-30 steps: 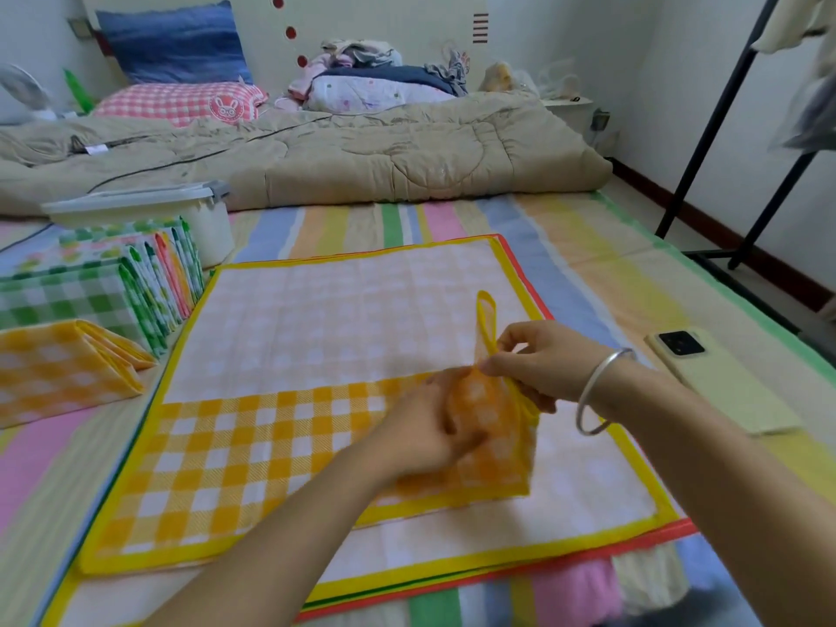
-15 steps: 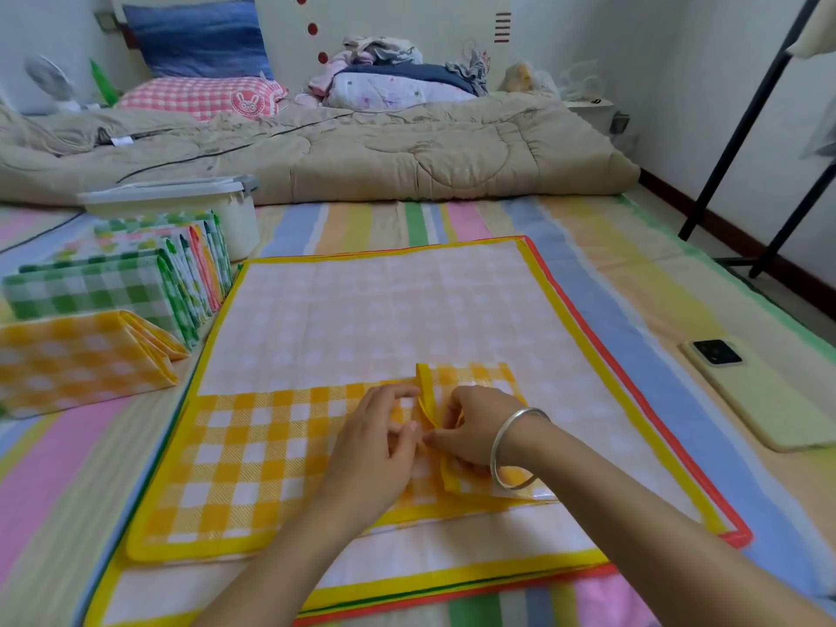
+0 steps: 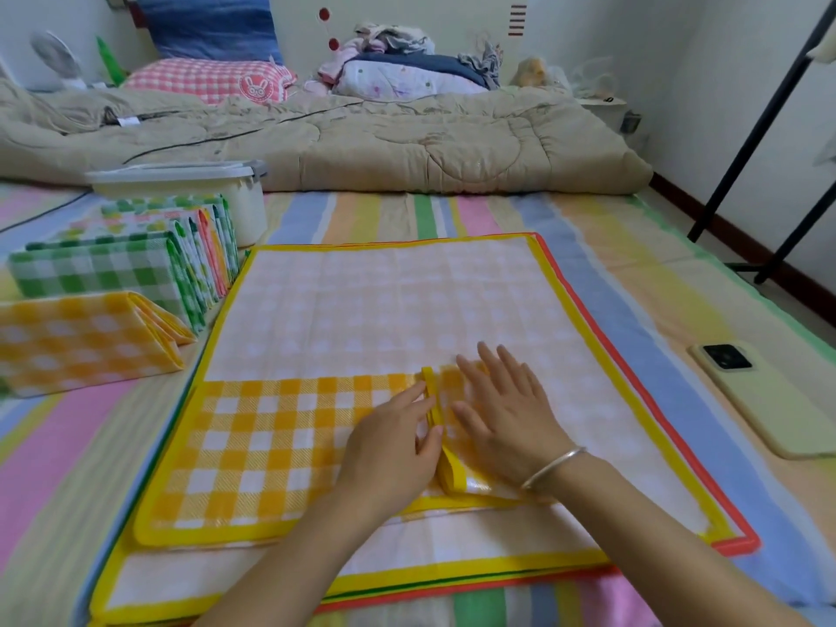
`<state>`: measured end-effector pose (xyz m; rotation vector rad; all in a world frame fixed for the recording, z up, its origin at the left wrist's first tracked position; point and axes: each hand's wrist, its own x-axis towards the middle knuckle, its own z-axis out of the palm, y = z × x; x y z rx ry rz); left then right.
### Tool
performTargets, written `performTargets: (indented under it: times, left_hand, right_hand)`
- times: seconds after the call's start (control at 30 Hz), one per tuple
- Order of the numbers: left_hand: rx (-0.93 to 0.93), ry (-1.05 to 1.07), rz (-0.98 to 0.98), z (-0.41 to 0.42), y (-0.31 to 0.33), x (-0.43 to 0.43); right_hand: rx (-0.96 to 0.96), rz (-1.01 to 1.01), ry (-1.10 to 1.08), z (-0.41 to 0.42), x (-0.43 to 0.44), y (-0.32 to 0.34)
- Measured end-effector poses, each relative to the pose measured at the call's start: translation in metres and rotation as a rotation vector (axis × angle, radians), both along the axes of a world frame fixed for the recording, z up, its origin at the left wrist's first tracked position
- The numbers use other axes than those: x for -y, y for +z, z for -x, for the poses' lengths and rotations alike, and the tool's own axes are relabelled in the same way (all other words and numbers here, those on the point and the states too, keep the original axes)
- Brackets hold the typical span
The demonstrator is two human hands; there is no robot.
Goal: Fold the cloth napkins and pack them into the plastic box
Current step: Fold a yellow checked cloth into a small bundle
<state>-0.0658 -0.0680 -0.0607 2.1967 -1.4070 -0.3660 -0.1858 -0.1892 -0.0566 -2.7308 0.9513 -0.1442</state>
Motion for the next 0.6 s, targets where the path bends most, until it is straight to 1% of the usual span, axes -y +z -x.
performTargets:
  times: [0.07,0.13,0.17,0.2,0.27,0.37,0.47,0.6]
  left_hand:
    - [-0.018,-0.017,-0.001,0.000,0.000,0.000]
    - [-0.047,-0.046,-0.030,-0.001,0.001,-0.002]
    - [-0.047,-0.065,-0.055,-0.001,0.000,-0.004]
    - [-0.033,-0.085,-0.084,-0.001,0.000,-0.006]
    - [0.019,-0.120,-0.131,0.000,-0.003,-0.010]
    - [0.054,-0.149,-0.160,0.001,-0.006,-0.016]
    - [0.049,-0.174,-0.183,0.001,-0.002,-0.018]
    - [-0.008,-0.194,-0.204,0.000,0.007,-0.017]
  right_hand:
    - [-0.108,0.016,0.030,-0.001,0.000,-0.014]
    - [-0.113,0.076,0.029,-0.003,0.000,-0.024]
    - [-0.096,0.139,0.020,-0.004,-0.001,-0.030]
    - [-0.084,0.161,0.005,-0.005,-0.001,-0.034]
    - [-0.110,0.142,-0.003,-0.006,-0.002,-0.037]
    - [-0.088,0.162,-0.006,-0.006,-0.001,-0.040]
    - [-0.101,0.163,0.014,-0.007,0.000,-0.038]
    - [-0.143,0.115,0.017,-0.004,0.001,-0.036]
